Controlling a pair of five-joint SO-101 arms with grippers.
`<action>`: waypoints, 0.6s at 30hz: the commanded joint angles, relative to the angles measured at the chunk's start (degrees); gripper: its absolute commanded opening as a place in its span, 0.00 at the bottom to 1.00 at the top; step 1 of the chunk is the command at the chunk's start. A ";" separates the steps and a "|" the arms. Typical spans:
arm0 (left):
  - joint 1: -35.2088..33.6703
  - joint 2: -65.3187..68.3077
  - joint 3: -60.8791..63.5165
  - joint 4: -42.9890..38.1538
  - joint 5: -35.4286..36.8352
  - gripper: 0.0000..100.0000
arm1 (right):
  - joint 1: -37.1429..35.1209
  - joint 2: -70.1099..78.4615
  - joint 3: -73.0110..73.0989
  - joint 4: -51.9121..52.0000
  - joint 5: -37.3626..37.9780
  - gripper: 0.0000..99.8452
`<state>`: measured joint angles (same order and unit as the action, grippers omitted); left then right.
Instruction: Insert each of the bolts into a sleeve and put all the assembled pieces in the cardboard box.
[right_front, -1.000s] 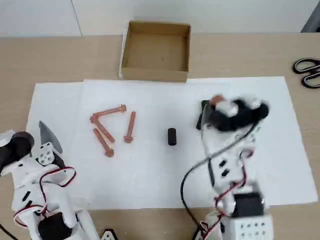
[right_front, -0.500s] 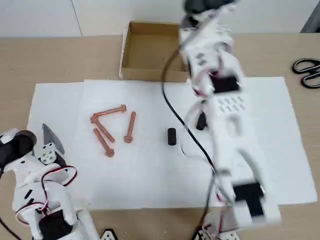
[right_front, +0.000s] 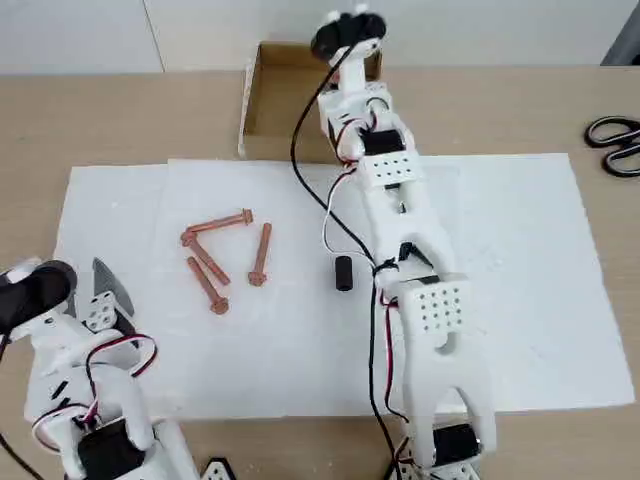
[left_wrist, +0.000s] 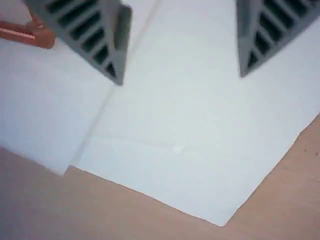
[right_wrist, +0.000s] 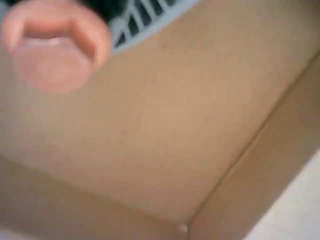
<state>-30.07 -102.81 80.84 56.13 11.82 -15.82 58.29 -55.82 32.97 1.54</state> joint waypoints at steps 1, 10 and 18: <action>0.00 -0.35 -0.04 0.35 -0.53 0.14 | -0.40 3.74 -12.57 1.63 0.62 0.01; 0.00 -0.35 -0.04 0.35 -0.53 0.14 | -0.66 11.47 -20.40 4.00 0.62 0.05; 1.05 -0.09 -0.04 0.79 -0.88 0.17 | -0.75 11.03 -20.48 5.41 0.62 0.12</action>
<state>-30.07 -102.81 81.01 56.31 11.82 -16.26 71.21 -72.26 38.15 1.54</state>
